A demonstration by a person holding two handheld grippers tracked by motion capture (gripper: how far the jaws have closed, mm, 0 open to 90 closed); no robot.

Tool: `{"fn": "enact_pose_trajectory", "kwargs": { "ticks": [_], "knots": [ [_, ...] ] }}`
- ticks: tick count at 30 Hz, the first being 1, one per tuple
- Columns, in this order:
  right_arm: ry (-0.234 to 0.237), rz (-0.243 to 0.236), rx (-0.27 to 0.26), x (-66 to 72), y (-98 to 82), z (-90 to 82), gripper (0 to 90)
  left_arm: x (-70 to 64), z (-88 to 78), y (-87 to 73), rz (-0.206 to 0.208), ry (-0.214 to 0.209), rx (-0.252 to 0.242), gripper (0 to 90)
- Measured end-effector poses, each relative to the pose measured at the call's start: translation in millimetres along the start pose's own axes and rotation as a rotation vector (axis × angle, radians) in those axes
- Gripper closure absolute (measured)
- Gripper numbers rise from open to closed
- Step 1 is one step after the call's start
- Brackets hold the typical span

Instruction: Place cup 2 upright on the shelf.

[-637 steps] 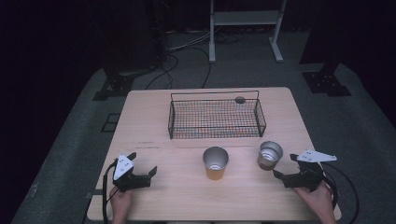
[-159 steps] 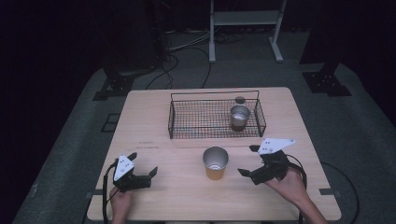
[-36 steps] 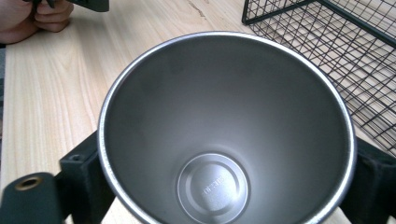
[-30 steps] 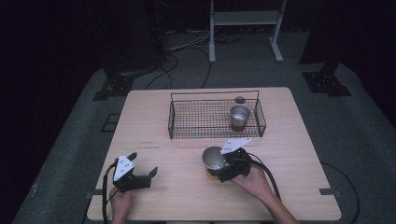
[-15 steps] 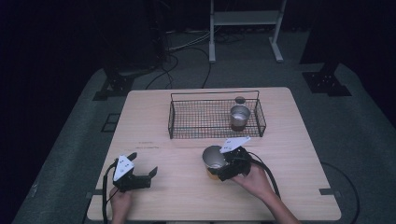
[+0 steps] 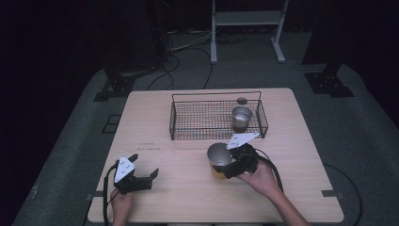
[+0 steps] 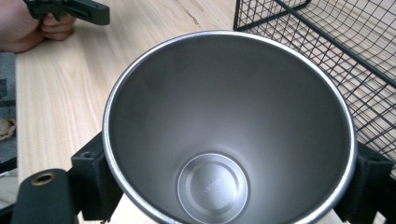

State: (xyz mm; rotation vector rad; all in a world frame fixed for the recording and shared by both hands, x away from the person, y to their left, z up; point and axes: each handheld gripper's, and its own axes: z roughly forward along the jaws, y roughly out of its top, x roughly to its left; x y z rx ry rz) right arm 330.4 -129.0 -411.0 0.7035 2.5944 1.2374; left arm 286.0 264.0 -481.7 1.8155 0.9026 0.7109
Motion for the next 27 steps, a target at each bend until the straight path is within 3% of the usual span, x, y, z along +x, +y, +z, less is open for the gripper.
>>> {"fn": "enact_pose_trajectory", "kwargs": {
  "ticks": [27],
  "knots": [
    [0.028,0.030,-0.024,-16.5,16.8,-29.2,13.4,0.1,0.2,-0.2,-0.006,0.000,-0.007,0.0]
  ]
}}
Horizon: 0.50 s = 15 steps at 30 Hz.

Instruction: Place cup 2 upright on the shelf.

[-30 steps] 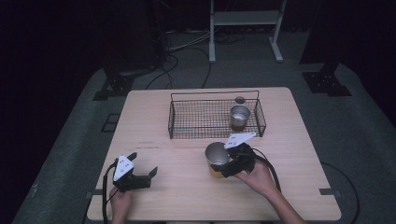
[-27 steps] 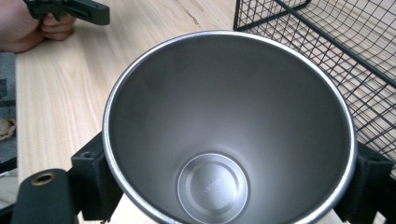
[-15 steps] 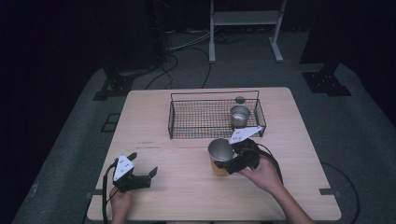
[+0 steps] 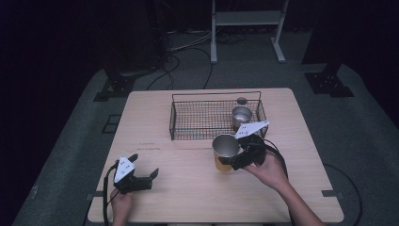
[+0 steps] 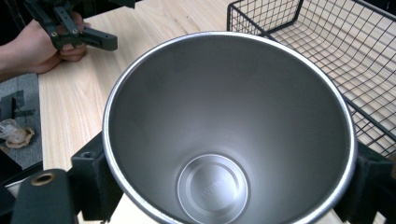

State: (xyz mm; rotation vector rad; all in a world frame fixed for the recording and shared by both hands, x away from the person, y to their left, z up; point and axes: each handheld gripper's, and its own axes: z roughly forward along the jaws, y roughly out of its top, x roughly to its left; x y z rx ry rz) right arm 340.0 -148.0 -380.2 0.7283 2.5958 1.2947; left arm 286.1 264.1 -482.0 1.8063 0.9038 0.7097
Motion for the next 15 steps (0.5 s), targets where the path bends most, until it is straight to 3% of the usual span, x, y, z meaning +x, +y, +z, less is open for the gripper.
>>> {"fn": "enact_pose_trajectory", "kwargs": {
  "ticks": [15],
  "knots": [
    [0.000,0.004,-0.018,-8.3,14.0,-10.3,13.4,-0.1,0.1,-0.1,0.003,0.000,-0.002,0.0]
  ]
}}
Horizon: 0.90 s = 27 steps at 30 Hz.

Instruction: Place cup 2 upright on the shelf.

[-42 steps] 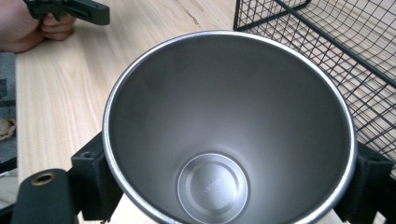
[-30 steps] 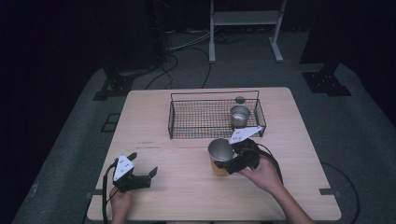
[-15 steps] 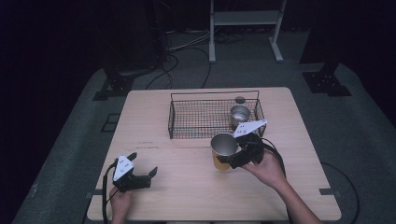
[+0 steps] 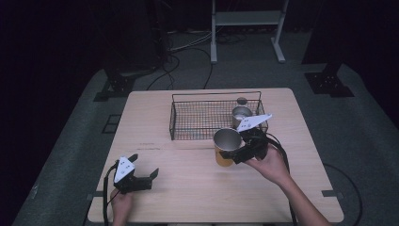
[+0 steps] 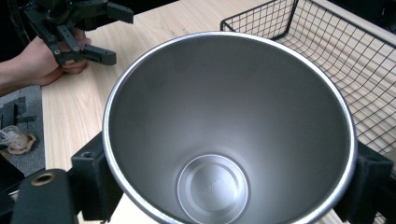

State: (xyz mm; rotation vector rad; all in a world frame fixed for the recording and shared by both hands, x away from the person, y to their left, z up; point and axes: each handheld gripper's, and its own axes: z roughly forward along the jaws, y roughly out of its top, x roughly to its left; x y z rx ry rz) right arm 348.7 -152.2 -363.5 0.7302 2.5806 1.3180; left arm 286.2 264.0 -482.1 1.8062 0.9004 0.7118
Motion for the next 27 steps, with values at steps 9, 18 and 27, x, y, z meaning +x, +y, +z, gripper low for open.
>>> {"fn": "enact_pose_trajectory", "kwargs": {
  "ticks": [9,18,27],
  "knots": [
    [0.005,0.010,-0.003,-4.7,7.0,-4.3,13.4,-0.1,0.0,0.0,0.001,0.000,0.001,0.0],
    [0.014,0.014,-0.008,-11.0,15.0,-7.1,13.4,-0.1,-0.1,0.0,-0.001,0.000,0.001,0.0],
    [0.007,-0.011,-0.006,-12.9,29.2,-8.7,13.4,0.0,-0.2,-0.1,0.000,0.000,0.000,0.0]
  ]
}}
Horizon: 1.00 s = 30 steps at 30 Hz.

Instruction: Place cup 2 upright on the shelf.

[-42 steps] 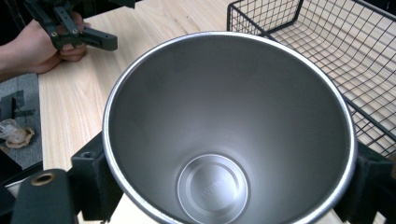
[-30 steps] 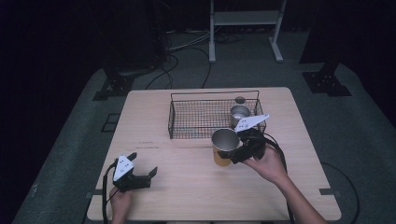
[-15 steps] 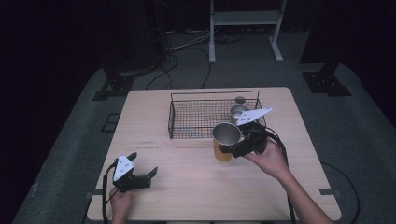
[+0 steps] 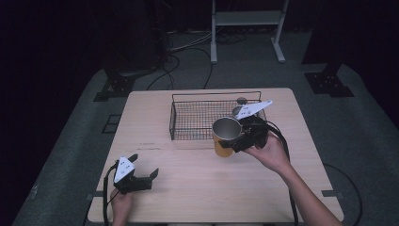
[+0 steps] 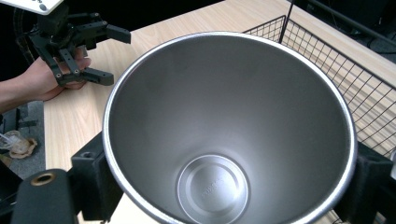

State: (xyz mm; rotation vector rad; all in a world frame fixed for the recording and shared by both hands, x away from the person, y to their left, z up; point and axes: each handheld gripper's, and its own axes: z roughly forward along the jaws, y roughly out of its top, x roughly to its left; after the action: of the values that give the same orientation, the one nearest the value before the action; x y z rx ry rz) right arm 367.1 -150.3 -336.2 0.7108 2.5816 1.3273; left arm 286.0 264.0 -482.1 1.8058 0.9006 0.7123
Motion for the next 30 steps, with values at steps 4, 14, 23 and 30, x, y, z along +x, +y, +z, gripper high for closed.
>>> {"fn": "enact_pose_trajectory", "kwargs": {
  "ticks": [4,14,23,30],
  "knots": [
    [-0.001,-0.001,0.002,-1.4,5.1,-0.3,13.4,0.2,-0.1,0.0,0.001,0.000,0.001,0.0],
    [0.002,0.000,0.001,-7.1,12.9,0.8,13.4,0.2,-0.1,0.1,0.000,-0.001,0.001,0.0],
    [0.004,0.002,-0.002,-11.7,21.6,1.5,13.4,0.2,-0.1,0.1,0.000,-0.001,0.002,0.0],
    [-0.002,0.000,0.001,-15.7,26.9,3.8,13.4,0.2,0.1,0.0,0.000,-0.002,0.001,0.0]
  ]
}}
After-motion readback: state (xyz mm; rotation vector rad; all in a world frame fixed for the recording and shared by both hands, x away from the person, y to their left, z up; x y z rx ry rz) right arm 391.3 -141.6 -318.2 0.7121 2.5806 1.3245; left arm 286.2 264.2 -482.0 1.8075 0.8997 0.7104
